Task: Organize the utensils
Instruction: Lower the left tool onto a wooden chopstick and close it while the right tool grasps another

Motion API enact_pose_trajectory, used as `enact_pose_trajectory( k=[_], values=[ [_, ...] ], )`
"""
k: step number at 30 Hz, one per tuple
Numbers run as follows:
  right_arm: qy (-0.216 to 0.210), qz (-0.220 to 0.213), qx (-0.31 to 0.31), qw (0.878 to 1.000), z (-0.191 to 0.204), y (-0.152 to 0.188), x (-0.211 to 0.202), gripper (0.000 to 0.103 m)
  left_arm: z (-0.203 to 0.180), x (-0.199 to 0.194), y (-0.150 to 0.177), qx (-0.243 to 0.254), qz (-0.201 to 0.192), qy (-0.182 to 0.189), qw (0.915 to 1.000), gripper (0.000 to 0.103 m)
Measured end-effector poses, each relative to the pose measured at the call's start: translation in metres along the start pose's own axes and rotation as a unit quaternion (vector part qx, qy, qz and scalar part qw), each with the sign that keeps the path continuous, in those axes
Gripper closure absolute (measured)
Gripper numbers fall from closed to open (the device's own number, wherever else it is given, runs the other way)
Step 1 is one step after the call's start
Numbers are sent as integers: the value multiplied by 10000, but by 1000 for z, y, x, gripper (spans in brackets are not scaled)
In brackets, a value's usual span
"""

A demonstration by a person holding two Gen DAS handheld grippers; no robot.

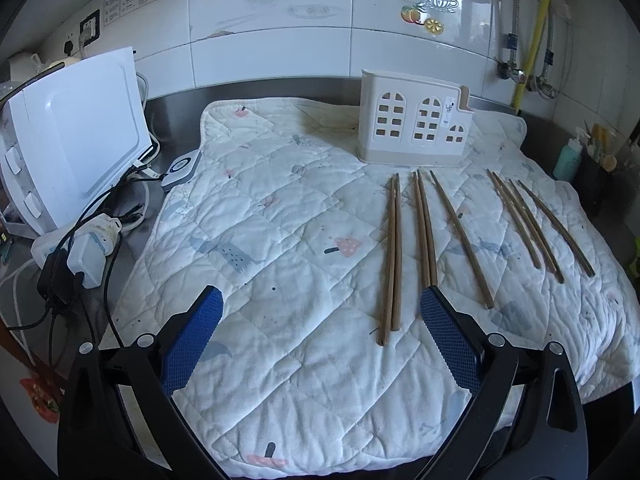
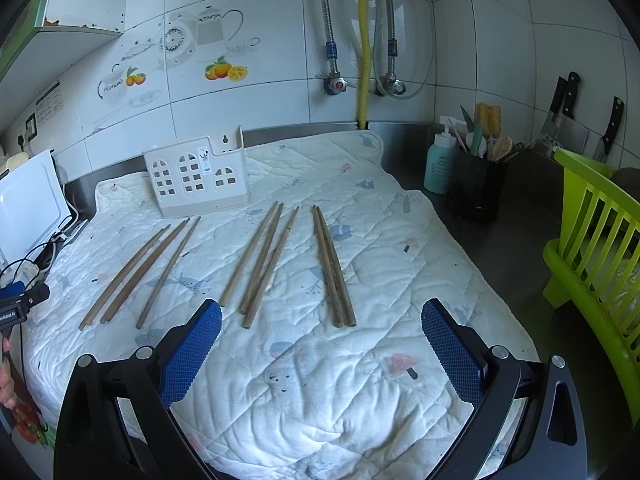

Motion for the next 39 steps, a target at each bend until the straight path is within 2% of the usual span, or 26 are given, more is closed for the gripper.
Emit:
enact_pose_trajectory(
  k=[3,4,7,19,29,35,39],
  values=[
    [13,14,6,10000,-1,0,2,6,-4,5,4,112,68,1,9999,6],
    [14,19,9,10000,-1,0,2,6,-5,8,5,134,113,2,9998,11],
    [-1,40,4,10000,-1,0,4,6,-3,17,8,116,250,84,9996,15],
    [-35,150,-19,9999,6,2,12,6,1,48,12,236,687,176,9972,25],
    [-48,210,-11,9998,10,4,17,6,-1,68,14,355,949,227,9946,36],
    [-29,254,-16,9997,10,5,20,6,-1,74,12,444,1006,193,9937,37],
    [-3,286,-34,9996,9,6,24,6,-7,81,11,524,1088,300,9922,44]
  ],
)
Point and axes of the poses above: each gripper's, at about its wrist camera, not at the fingertips, and x roughly the way its jaws point, z to its left, y to its underside, the point moved 2 cm from there along x, roughly the way its jaws point, and after that the axes turned 15 degrees about y, right-handed, at the moved point
